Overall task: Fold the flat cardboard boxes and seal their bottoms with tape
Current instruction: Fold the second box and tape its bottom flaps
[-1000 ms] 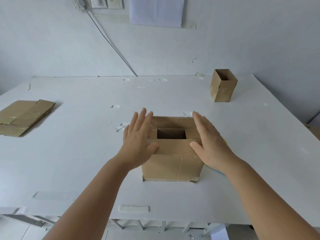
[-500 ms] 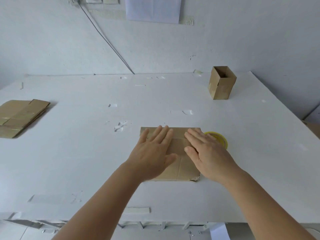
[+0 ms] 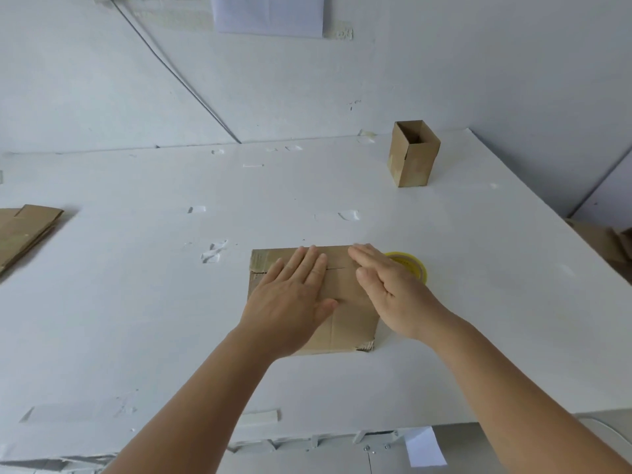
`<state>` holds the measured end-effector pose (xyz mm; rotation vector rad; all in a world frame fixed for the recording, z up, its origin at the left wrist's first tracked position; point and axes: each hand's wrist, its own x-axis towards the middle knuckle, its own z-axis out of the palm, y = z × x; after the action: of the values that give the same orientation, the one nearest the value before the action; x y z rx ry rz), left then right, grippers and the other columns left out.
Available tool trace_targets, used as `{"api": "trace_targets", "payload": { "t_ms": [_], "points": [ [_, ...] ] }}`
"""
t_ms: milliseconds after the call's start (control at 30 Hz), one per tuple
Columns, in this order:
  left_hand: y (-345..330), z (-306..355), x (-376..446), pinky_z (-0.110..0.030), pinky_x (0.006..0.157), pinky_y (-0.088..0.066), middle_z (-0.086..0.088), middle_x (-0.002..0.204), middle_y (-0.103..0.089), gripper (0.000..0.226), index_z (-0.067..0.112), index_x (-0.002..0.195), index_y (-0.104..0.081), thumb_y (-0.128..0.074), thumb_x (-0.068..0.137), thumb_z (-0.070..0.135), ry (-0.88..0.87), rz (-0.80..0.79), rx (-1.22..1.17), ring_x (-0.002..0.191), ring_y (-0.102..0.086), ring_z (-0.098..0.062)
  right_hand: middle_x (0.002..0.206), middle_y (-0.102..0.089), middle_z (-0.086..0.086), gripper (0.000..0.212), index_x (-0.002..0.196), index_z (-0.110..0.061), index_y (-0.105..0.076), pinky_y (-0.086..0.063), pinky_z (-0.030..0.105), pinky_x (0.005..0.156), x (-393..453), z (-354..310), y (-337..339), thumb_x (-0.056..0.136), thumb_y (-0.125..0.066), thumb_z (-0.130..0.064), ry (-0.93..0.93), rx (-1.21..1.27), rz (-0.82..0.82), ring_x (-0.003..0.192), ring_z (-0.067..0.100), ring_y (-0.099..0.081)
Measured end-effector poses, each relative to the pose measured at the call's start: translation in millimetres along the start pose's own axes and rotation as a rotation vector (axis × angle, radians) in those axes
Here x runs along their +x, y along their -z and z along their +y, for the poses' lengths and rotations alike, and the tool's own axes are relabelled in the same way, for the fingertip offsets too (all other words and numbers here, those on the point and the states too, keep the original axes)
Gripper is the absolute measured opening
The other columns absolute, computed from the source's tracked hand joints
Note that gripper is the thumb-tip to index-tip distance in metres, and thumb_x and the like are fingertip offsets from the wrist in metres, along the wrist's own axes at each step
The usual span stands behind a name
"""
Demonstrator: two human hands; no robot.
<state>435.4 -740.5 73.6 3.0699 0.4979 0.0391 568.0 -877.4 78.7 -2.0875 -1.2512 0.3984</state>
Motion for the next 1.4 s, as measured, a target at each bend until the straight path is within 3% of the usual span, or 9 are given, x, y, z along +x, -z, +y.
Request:
{"api": "trace_targets", "payload": {
  "t_ms": [167,267,400,533,633,800,1067,1267,1400],
  "points": [
    [0,0,0,-0.026,0.115,0.009,0.006,0.160,0.013,0.093,0.021,0.153,0.006,0.017,0.071,0.065,0.005,0.015,-0.017,0.135,0.024,0.000,0.148,-0.037,-0.010,0.047,0.150,-0.022,-0.025,-0.018,0.013,0.103,3,33,2,0.104,-0.023,-0.032,-0.272,0.233,0.111,0.135,0.004,-0.031],
    [-1,0,0,-0.026,0.115,0.010,0.008,0.159,0.015,0.092,0.022,0.153,0.008,0.016,0.072,0.065,0.011,0.017,-0.007,0.136,0.024,0.000,0.152,-0.034,0.003,0.046,0.149,-0.020,-0.027,-0.028,0.028,0.104,2,59,-1,0.103,-0.030,-0.028,-0.361,-0.054,0.031,0.139,0.023,-0.033],
    [-2,-1,1,-0.024,0.114,0.011,0.008,0.158,0.013,0.092,0.021,0.153,0.005,0.014,0.075,0.068,0.004,0.032,-0.004,0.138,0.022,-0.001,0.148,-0.039,0.009,0.045,0.143,-0.019,-0.035,-0.030,0.032,0.104,-1,90,-5,0.099,-0.043,-0.023,-0.399,-0.409,-0.123,0.133,0.028,-0.038],
    [-3,-1,0,-0.022,0.113,0.013,0.010,0.157,0.015,0.097,0.022,0.152,0.007,0.023,0.071,0.073,-0.001,0.036,0.007,0.139,0.022,-0.001,0.126,-0.057,0.003,0.041,0.130,-0.032,-0.054,-0.039,0.031,0.093,6,115,-13,0.091,-0.053,-0.019,-0.348,-0.500,-0.020,0.115,0.026,-0.052],
    [-4,-2,-1,-0.021,0.113,0.011,0.009,0.158,0.006,0.099,0.022,0.153,-0.002,0.022,0.073,0.076,-0.004,0.050,-0.038,0.141,0.016,-0.001,0.111,-0.061,0.007,0.039,0.116,-0.036,-0.064,-0.044,0.031,0.084,15,123,-17,0.087,-0.051,-0.013,-0.381,-0.454,0.078,0.104,0.029,-0.055],
    [-3,-2,-2,-0.022,0.114,0.011,0.011,0.158,0.008,0.090,0.023,0.153,0.001,0.010,0.078,0.072,0.006,0.044,-0.040,0.142,0.016,-0.001,0.109,-0.063,0.008,0.038,0.111,-0.031,-0.069,-0.045,0.030,0.080,14,127,-20,0.087,-0.051,-0.008,-0.364,-0.325,0.203,0.106,0.028,-0.055],
    [-2,-1,-3,-0.021,0.113,0.014,0.013,0.157,0.012,0.099,0.025,0.152,0.005,0.023,0.070,0.077,0.020,0.039,-0.057,0.141,0.019,-0.001,0.096,-0.070,-0.005,0.027,0.109,-0.018,-0.070,-0.045,0.022,0.081,12,68,29,0.082,-0.066,-0.016,-0.381,0.231,0.622,0.092,0.015,-0.064],
    [2,4,-3,-0.021,0.112,0.016,0.012,0.158,0.015,0.102,0.025,0.152,0.007,0.018,0.067,0.080,0.036,0.018,-0.078,0.138,0.024,0.002,0.089,-0.070,-0.015,0.023,0.103,-0.021,-0.070,-0.051,0.019,0.077,13,3,45,0.080,-0.069,-0.016,-0.196,0.413,0.636,0.084,0.004,-0.066],
    [4,10,-3,-0.023,0.113,0.014,0.010,0.160,0.013,0.084,0.023,0.153,0.006,-0.003,0.083,0.070,0.073,0.031,-0.109,0.139,0.023,0.001,0.087,-0.068,-0.015,0.018,0.098,-0.025,-0.066,-0.050,0.013,0.073,16,-29,28,0.082,-0.070,-0.018,-0.126,0.481,0.620,0.080,-0.001,-0.064]
  ]
}}
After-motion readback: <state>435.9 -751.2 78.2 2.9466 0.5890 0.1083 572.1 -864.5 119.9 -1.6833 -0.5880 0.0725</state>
